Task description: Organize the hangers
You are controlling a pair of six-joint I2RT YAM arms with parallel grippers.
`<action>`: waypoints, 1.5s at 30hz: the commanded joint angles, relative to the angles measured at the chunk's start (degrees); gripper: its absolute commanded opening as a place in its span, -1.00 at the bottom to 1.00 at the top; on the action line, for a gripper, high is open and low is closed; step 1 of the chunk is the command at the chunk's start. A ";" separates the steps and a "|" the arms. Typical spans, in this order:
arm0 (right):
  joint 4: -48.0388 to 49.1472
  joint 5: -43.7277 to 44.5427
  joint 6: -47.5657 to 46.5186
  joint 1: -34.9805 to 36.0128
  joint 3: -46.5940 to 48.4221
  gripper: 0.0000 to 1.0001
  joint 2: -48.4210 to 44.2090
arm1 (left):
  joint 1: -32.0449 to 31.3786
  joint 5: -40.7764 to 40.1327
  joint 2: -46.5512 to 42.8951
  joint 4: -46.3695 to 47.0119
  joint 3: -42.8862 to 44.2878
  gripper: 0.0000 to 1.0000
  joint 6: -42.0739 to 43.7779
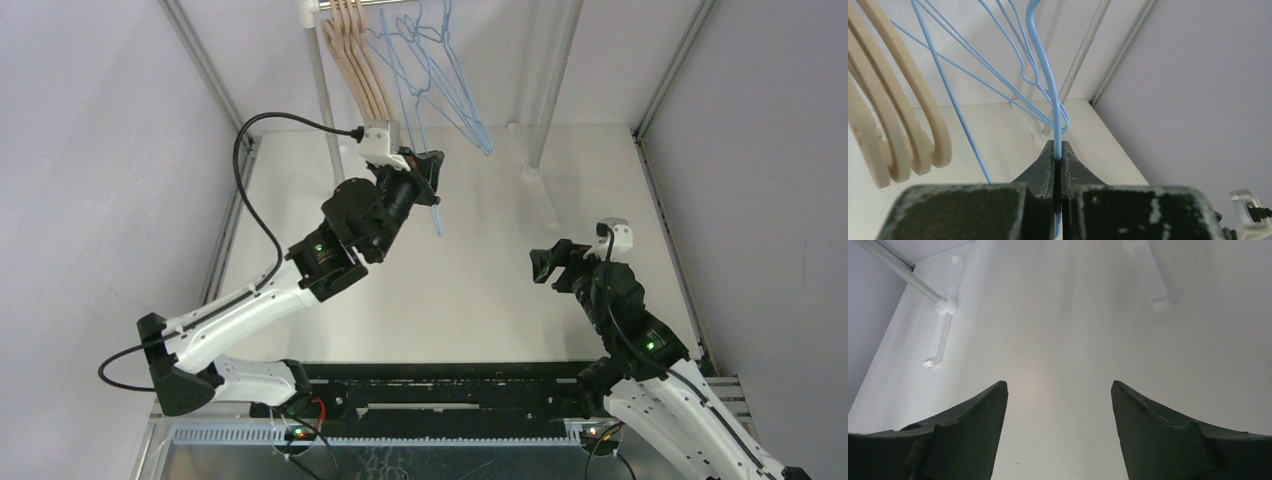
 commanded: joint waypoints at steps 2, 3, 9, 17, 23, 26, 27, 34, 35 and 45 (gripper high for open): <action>1.93 -0.82 -0.78 -1.27 -0.09 0.67 -1.81 | 0.92 2.78 3.24 -0.76 5.51 -1.00 -3.04; 1.74 -1.19 -0.77 -1.68 0.19 0.67 -2.29 | 1.34 3.53 4.19 -1.76 7.07 -1.00 -3.53; 0.08 -1.77 -1.16 -3.37 1.71 0.66 -4.20 | 3.82 5.71 9.20 -5.64 16.85 -1.00 -5.40; -1.52 -2.81 -1.11 -5.05 1.84 0.66 -6.11 | 8.48 9.71 15.29 -9.63 25.07 -0.99 -10.34; -2.17 -3.16 -1.51 -6.06 2.08 0.66 -7.11 | 10.32 11.72 17.75 -10.99 27.66 -0.99 -13.07; -2.75 -3.13 -1.81 -6.62 2.24 0.67 -7.47 | 11.58 12.02 17.91 -11.18 27.30 -1.00 -14.61; -2.79 -3.28 -1.91 -6.80 2.20 0.67 -7.57 | 12.11 12.20 18.07 -11.19 27.25 -1.00 -15.36; -2.70 -5.02 -2.16 -8.30 2.35 0.67 -7.54 | 15.00 11.98 20.15 -11.90 30.54 -0.99 -17.56; -2.68 -5.03 -2.16 -8.47 2.36 0.66 -7.57 | 15.39 12.03 20.92 -12.46 31.67 -0.99 -17.81; -2.95 -6.41 -2.39 -10.30 2.39 0.67 -8.25 | 19.07 13.72 27.28 -15.82 38.43 -0.99 -21.79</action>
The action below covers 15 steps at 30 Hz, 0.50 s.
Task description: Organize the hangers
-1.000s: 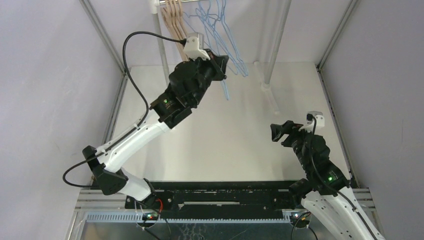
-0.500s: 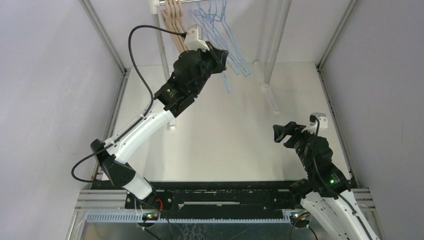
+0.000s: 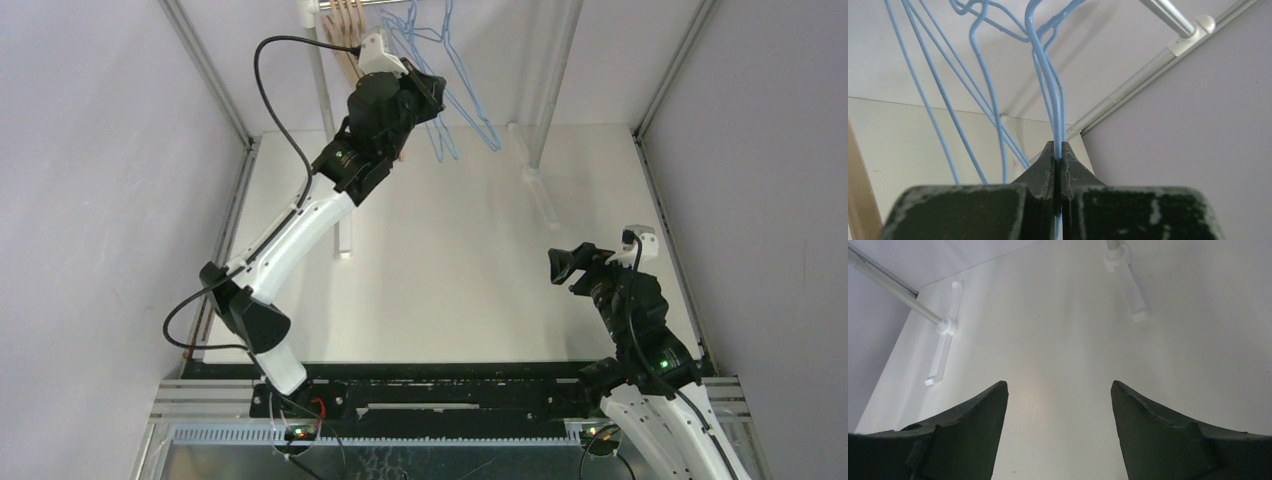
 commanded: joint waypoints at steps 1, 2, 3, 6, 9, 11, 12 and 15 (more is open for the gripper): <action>0.18 -0.88 -1.29 -0.97 2.24 0.67 -1.08 | 1.44 1.78 2.23 -0.83 5.13 -1.00 -2.10; 0.04 -0.94 -1.26 -1.15 2.24 0.67 -1.17 | 1.68 1.90 3.12 -1.72 6.06 -1.00 -2.23; -0.03 -0.99 -1.35 -1.27 2.24 0.67 -1.26 | 1.99 2.10 3.65 -2.22 6.78 -1.00 -2.25; -0.11 -1.16 -1.28 -1.71 2.23 0.67 -1.31 | 2.70 2.38 4.46 -3.15 8.07 -1.00 -2.25; -0.23 -1.32 -1.12 -1.99 2.20 0.67 -1.25 | 3.67 3.15 5.09 -4.72 9.39 -1.00 -3.98; -0.18 -1.42 -1.10 -2.16 2.24 0.67 -1.01 | 4.23 3.77 5.14 -5.07 9.48 -1.00 -4.67; -0.04 -1.53 -1.12 -2.22 2.21 0.67 -0.82 | 4.54 4.13 5.13 -5.26 9.57 -1.00 -5.06; 0.29 -2.11 -0.94 -2.35 2.22 0.67 -0.32 | 5.14 4.58 5.18 -5.41 9.52 -0.99 -6.02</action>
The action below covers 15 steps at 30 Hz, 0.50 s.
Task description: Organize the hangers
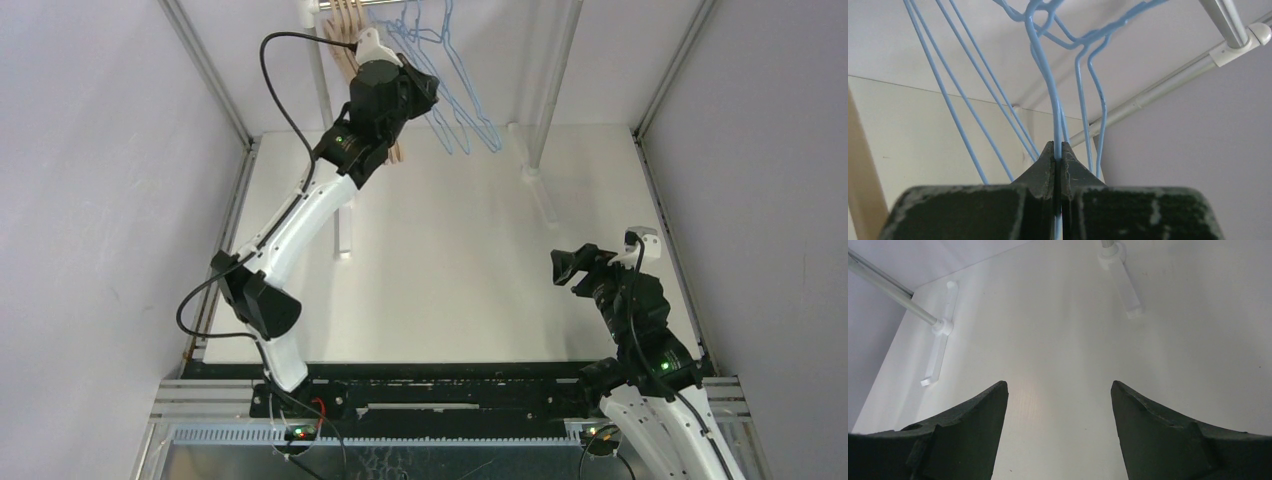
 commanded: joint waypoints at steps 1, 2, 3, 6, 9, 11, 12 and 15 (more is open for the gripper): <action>1.51 -1.09 -0.68 -0.41 2.18 0.67 0.70 | 1.25 2.23 -0.67 0.76 3.42 -1.00 -2.61; 1.55 -1.17 -0.64 -0.41 2.22 0.67 0.70 | 1.48 2.45 -0.49 0.47 3.72 -1.00 -2.88; 1.54 -1.16 -0.59 -0.47 2.16 0.67 0.74 | 1.71 2.59 -0.19 0.09 4.22 -0.99 -3.07; 1.42 -0.99 -0.48 -0.54 2.16 0.67 0.58 | 2.39 3.28 1.41 -2.43 6.54 -0.98 -3.87; 1.23 -0.68 -0.14 -0.66 2.22 0.68 0.42 | 2.61 3.73 2.03 -3.15 6.45 -0.86 -4.28; 1.05 -0.59 0.02 -0.75 2.16 0.69 0.32 | 2.66 3.55 2.03 -3.19 5.94 -0.78 -4.37; 0.85 -0.45 0.08 -0.76 2.19 0.70 0.27 | 2.74 3.40 2.14 -3.35 5.93 -0.73 -4.37; 0.40 -0.31 0.16 -0.80 2.22 0.71 0.07 | 3.19 3.63 2.38 -3.67 5.77 -0.58 -4.72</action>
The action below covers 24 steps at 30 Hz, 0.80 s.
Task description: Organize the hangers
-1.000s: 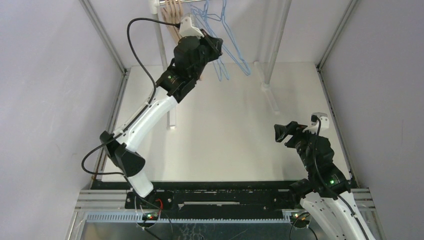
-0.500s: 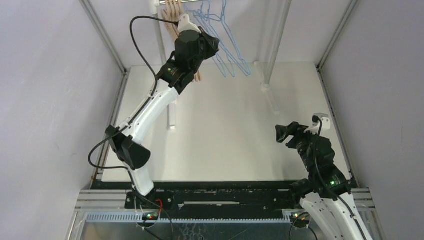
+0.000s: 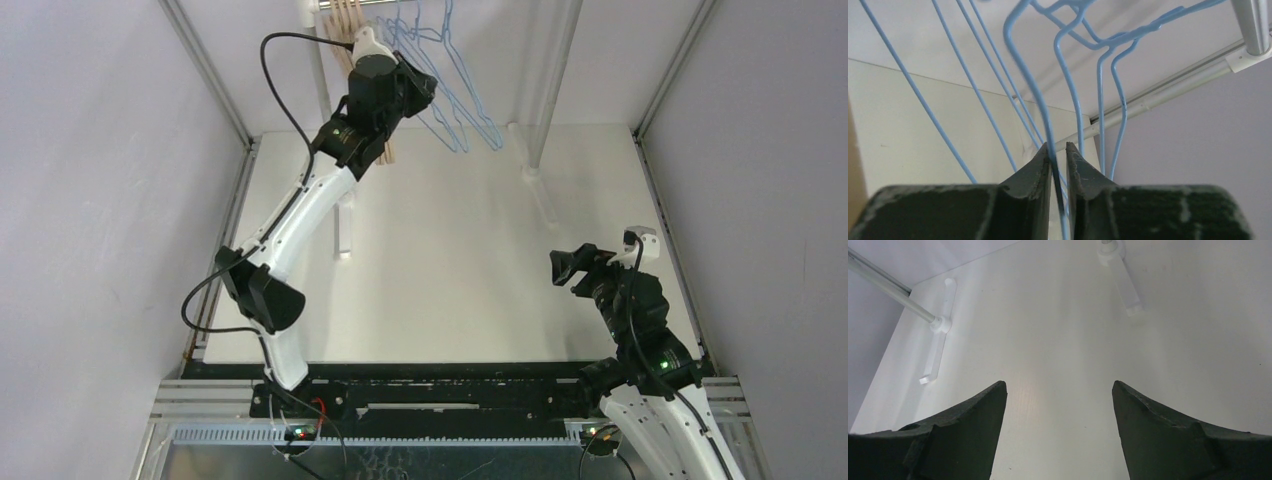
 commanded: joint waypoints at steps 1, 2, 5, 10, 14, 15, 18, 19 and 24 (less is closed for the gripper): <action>0.48 0.32 0.05 -0.38 2.18 0.72 -0.49 | 0.67 1.15 0.23 0.61 2.21 -0.52 -0.64; 0.33 0.54 0.14 -0.39 2.16 0.73 -0.57 | 0.67 1.25 0.12 0.65 2.22 -0.46 -0.24; -0.04 1.30 0.23 -0.43 2.17 0.79 -0.59 | 0.54 2.01 -0.22 1.44 1.50 -0.25 1.31; -0.11 1.97 0.63 -0.39 2.28 0.96 -0.80 | -0.46 1.73 -2.26 2.58 -0.50 0.16 4.77; -0.43 2.85 0.93 -0.41 2.27 1.00 -1.32 | -1.78 0.93 -4.77 2.96 -2.75 0.61 9.39; -0.73 3.29 1.37 -0.40 2.18 1.00 -1.52 | -2.16 0.48 -5.30 2.63 -3.13 0.66 10.13; -1.08 3.67 1.72 -0.46 2.20 1.00 -1.97 | -3.53 -0.57 -6.89 1.96 -4.61 0.85 12.46; -1.14 3.63 1.55 -0.40 2.16 1.00 -2.07 | -4.11 -1.12 -7.76 2.04 -5.62 0.89 13.28; -1.64 3.69 0.54 -0.39 2.02 1.00 -1.84 | -8.18 -6.86 -12.95 3.65 -12.01 0.99 18.35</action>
